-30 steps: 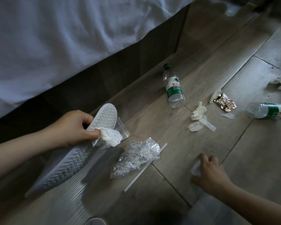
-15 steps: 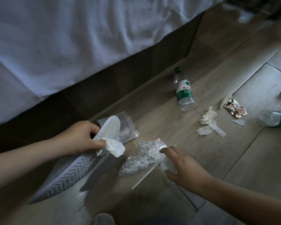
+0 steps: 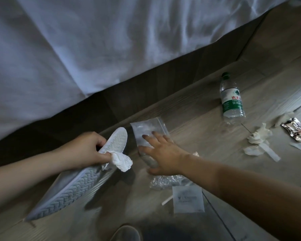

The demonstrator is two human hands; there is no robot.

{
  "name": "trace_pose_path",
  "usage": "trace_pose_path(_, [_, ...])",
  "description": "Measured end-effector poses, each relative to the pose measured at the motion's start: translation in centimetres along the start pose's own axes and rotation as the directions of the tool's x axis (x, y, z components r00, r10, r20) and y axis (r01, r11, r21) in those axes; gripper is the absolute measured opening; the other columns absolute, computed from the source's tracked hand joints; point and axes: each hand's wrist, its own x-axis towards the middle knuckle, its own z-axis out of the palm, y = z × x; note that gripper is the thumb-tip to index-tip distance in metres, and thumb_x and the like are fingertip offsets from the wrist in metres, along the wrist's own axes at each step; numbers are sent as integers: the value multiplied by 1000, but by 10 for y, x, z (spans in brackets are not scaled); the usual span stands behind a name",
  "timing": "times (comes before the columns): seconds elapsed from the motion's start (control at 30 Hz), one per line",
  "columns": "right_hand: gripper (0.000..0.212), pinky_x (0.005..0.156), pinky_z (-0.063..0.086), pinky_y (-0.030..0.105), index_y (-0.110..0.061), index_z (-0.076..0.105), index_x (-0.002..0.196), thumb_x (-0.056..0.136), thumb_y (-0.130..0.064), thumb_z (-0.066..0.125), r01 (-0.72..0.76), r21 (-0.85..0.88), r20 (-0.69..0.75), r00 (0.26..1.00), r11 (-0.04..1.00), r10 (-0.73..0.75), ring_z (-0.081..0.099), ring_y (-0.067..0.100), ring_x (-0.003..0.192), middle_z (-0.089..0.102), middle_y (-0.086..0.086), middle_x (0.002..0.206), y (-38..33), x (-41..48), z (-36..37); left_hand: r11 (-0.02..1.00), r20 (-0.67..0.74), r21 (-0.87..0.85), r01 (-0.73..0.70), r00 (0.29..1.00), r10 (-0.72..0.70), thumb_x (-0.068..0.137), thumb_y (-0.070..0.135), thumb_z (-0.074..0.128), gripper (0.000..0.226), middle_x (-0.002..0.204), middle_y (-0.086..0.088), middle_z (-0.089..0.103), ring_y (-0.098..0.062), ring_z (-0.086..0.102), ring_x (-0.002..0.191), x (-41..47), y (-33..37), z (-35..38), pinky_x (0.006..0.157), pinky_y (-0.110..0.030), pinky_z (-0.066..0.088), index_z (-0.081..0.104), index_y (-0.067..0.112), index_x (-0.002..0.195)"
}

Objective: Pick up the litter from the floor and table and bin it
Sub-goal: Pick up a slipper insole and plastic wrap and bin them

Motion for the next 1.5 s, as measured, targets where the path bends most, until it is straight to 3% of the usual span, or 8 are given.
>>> trace_pose_path(0.27, [77,116,14,52,-26,27,147,84,-59,55,17,-22,101,995,1000,-15,7,35,146,10,4,160,11,-4,24,1000,3,-21,-5,1000,5,64,36,70,31,51,1,56,-1,46,46,5,-5,7,46,-12,38,64,6,59])
trace_pose_path(0.47, [83,117,11,48,-36,17,149,80,-80,32,-119,57,134,985,991,111,3,29,148,4,0,161,48,-77,33,998,40,18,-60,997,59,62,42,67,31,49,5,56,0,44,44,22,22,18,46,-24,36,62,11,60])
trace_pose_path(0.67, [121,117,-4,42,-40,-18,147,61,-86,52,-190,175,132,977,966,169,-17,22,146,-18,-2,160,50,-134,28,984,101,66,-167,982,160,65,45,68,32,67,-4,68,-13,60,57,35,63,28,55,-37,47,68,12,67])
trace_pose_path(0.77, [138,118,-7,49,-41,-33,141,52,-86,61,-225,190,136,970,956,201,-30,25,142,-30,-3,156,35,-156,42,973,122,84,-216,971,205,65,43,69,31,66,-4,67,-11,58,56,40,76,33,57,-38,47,67,11,66])
trace_pose_path(0.93, [143,107,-22,59,-33,-41,137,57,-77,69,-239,1,202,951,971,233,-48,36,128,-54,5,140,23,-159,70,967,123,105,-232,968,219,67,38,72,24,62,1,66,-4,54,52,44,85,38,53,-31,41,66,15,61])
trace_pose_path(1.17, [135,111,-13,59,-32,-35,142,59,-85,57,-416,-18,107,903,909,416,-35,38,137,-40,8,151,61,-140,67,967,121,80,-240,966,230,67,37,72,21,59,5,67,-7,59,53,46,89,36,53,-33,45,68,18,59])
trace_pose_path(1.37, [122,114,16,60,-26,-5,152,62,-89,47,-655,108,87,756,748,649,2,38,146,-8,6,160,86,-141,57,964,115,89,-249,964,239,68,37,72,25,62,-1,67,-11,59,54,50,90,39,54,-33,43,67,13,61])
trace_pose_path(1.5, [135,112,18,61,-27,-8,152,51,-93,53,-752,189,179,659,632,730,2,39,146,-9,7,161,87,-157,55,953,115,98,-288,954,277,67,39,70,27,62,1,66,-7,57,54,56,101,41,49,-23,37,67,12,62])
